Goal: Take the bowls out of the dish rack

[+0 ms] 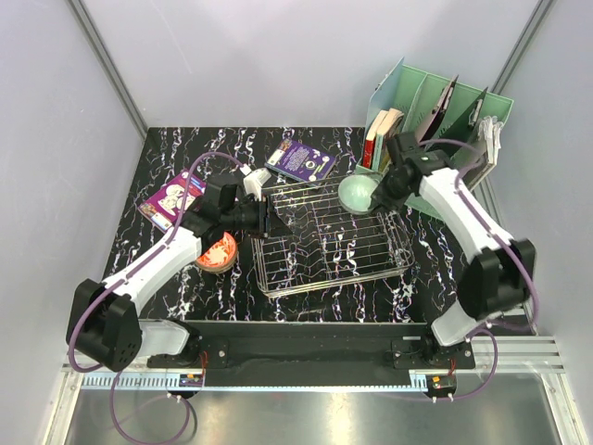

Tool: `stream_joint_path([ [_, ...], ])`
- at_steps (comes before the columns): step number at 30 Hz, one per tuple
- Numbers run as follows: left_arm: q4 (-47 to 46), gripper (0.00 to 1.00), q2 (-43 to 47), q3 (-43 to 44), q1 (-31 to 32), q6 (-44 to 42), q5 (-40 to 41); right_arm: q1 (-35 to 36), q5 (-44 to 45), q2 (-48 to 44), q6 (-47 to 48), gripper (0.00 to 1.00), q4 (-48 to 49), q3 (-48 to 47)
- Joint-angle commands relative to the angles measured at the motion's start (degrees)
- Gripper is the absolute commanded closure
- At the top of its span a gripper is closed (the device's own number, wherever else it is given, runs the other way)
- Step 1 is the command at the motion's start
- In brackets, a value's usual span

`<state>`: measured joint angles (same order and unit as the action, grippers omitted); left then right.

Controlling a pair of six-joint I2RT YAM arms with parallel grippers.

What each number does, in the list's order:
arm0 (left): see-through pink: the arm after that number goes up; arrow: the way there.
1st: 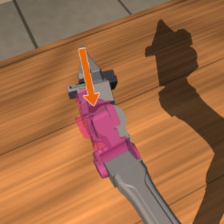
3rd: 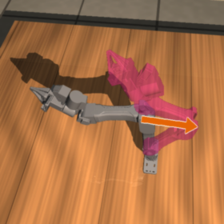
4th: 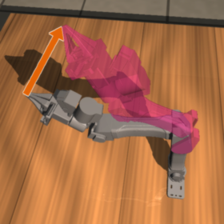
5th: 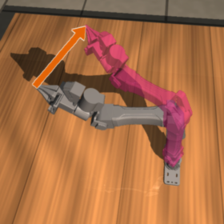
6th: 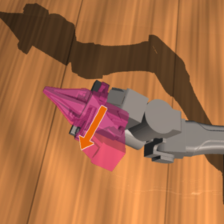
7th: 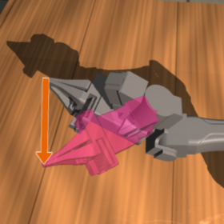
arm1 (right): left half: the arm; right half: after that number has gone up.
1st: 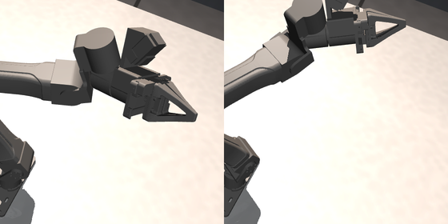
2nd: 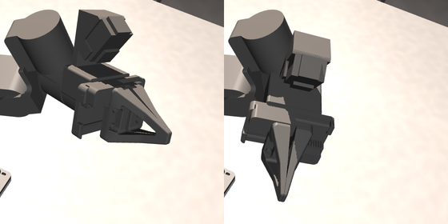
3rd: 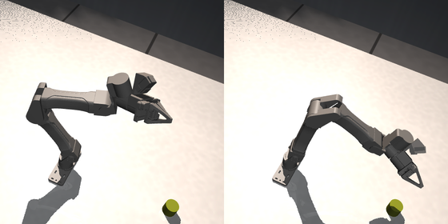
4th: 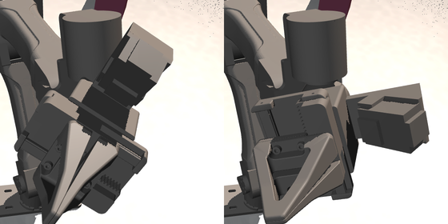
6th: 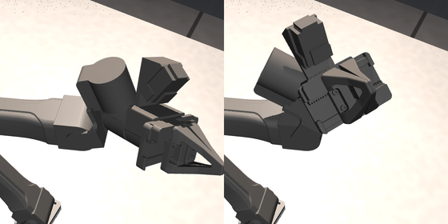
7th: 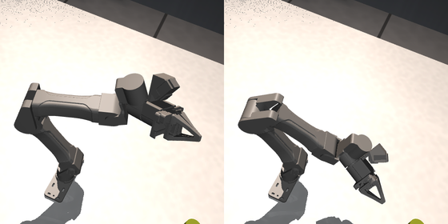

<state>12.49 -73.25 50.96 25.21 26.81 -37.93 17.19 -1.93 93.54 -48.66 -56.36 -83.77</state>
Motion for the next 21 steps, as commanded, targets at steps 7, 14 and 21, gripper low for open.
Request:
stream_joint_path([
  [7,-1.94,0.7,4.7,-0.33,-0.25,0.17,-0.47,-9.18,16.87,-24.25,-5.48,1.0,-13.08,2.35],
  [14,-1.24,0.7,6.1,-1.13,-0.34,0.61,-0.74,-19.47,18.63,-29.37,-2.4,1.0,-11.85,10.37],
  [21,1.83,0.7,8.48,-0.86,-0.34,-0.44,0.58,-28.43,16.62,-31.05,-0.03,1.0,-4.12,23.62],
])
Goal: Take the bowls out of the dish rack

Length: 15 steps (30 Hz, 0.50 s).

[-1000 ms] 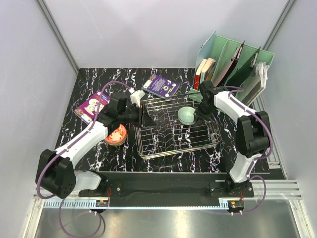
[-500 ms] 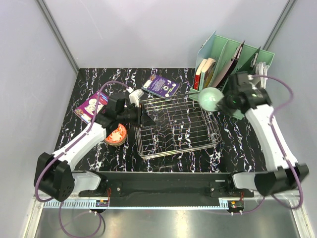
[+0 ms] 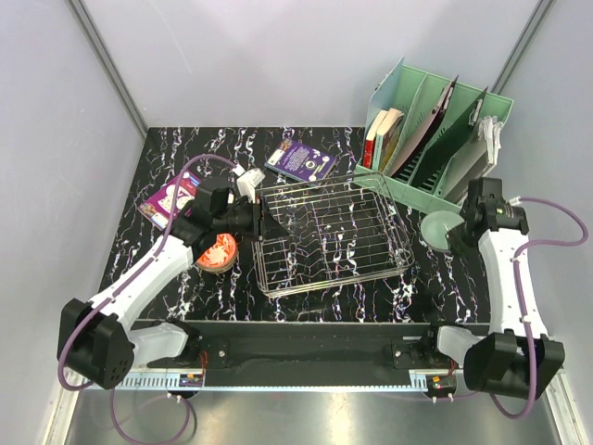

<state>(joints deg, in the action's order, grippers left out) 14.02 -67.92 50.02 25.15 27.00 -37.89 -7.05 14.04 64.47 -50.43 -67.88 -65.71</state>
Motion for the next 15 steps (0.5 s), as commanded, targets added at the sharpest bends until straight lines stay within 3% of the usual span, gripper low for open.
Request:
stream_joint_path([
  [1,0.65,0.7,3.41,0.17,-0.27,-0.99,0.54,-5.25,0.03,-1.63,2.61,1.0,8.19,6.9],
  [15,3.82,0.7,4.55,-0.19,-0.45,-2.13,0.62,-7.45,-7.01,3.64,2.98,1.0,18.83,18.51],
])
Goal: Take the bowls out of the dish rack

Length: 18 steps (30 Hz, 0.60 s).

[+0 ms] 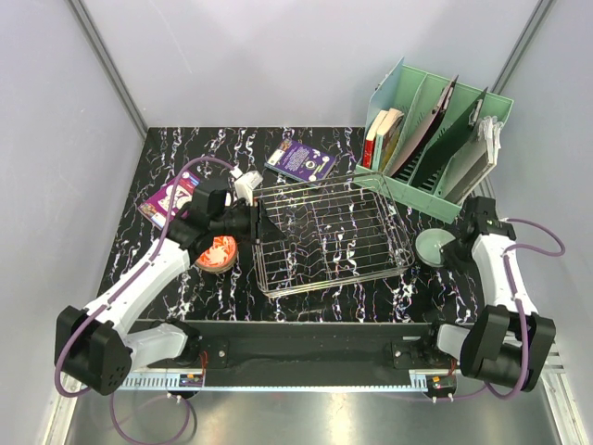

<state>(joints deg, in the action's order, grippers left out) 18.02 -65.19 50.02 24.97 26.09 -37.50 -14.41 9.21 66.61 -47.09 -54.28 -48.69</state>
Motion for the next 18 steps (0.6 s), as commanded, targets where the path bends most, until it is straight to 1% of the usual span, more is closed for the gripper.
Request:
stream_joint_path([
  [1,0.08,0.7,1.99,-0.27,-0.36,-1.39,0.23,-0.09,-2.44,1.59,-0.98,1.0,5.59,1.84],
  [15,2.55,0.7,4.02,-0.8,-0.54,-2.27,1.55,-0.17,-2.35,5.46,-1.52,1.0,7.52,4.21],
  [16,2.55,0.7,4.1,-0.89,-0.62,-2.27,1.55,-0.09,-2.36,5.72,-1.16,0.95,7.7,4.39],
  [18,2.55,0.7,4.28,-1.06,-0.54,-2.18,1.64,-0.09,-1.92,6.43,-0.99,0.94,7.7,5.0],
])
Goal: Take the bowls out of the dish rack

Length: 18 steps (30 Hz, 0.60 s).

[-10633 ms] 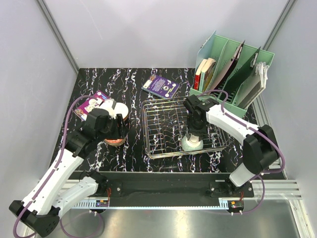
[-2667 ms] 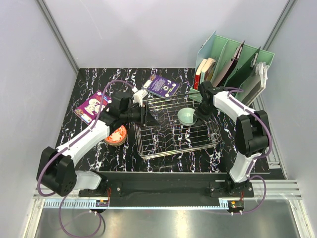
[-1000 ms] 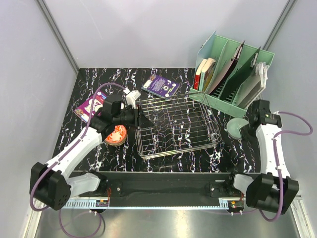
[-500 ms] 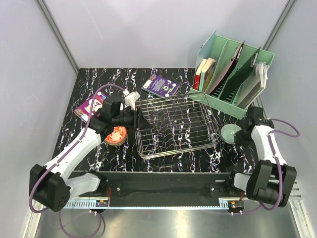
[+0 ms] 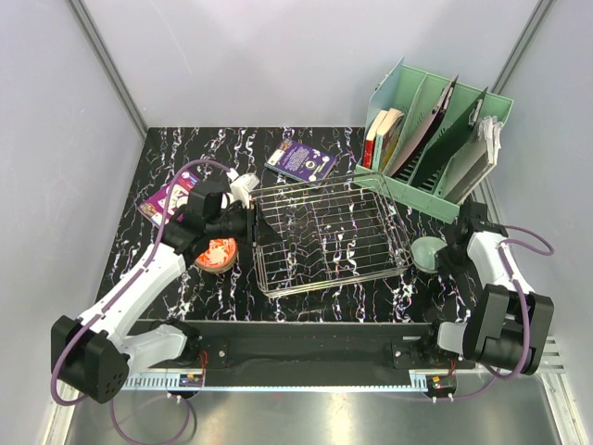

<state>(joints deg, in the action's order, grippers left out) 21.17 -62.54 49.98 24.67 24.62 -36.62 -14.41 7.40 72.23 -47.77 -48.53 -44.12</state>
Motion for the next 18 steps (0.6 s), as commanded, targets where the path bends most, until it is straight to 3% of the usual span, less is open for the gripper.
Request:
stream_joint_path([
  [1,-0.6,0.7,1.81,-1.02,-0.23,-0.8,0.85,-0.09,0.16,0.98,-0.31,0.92,1.95,0.61],
  [7,-0.43,0.71,2.51,-1.37,-0.32,-0.72,1.2,-0.09,0.25,1.16,-0.13,0.9,2.3,1.58],
  [11,-0.43,0.71,2.51,-1.46,-0.41,-0.72,1.2,-0.09,-0.89,0.38,-0.22,0.59,2.21,1.49],
  [18,0.27,0.71,2.25,-1.11,-0.41,-1.07,1.9,-0.09,-0.81,-6.56,-2.33,0.44,0.2,1.32],
])
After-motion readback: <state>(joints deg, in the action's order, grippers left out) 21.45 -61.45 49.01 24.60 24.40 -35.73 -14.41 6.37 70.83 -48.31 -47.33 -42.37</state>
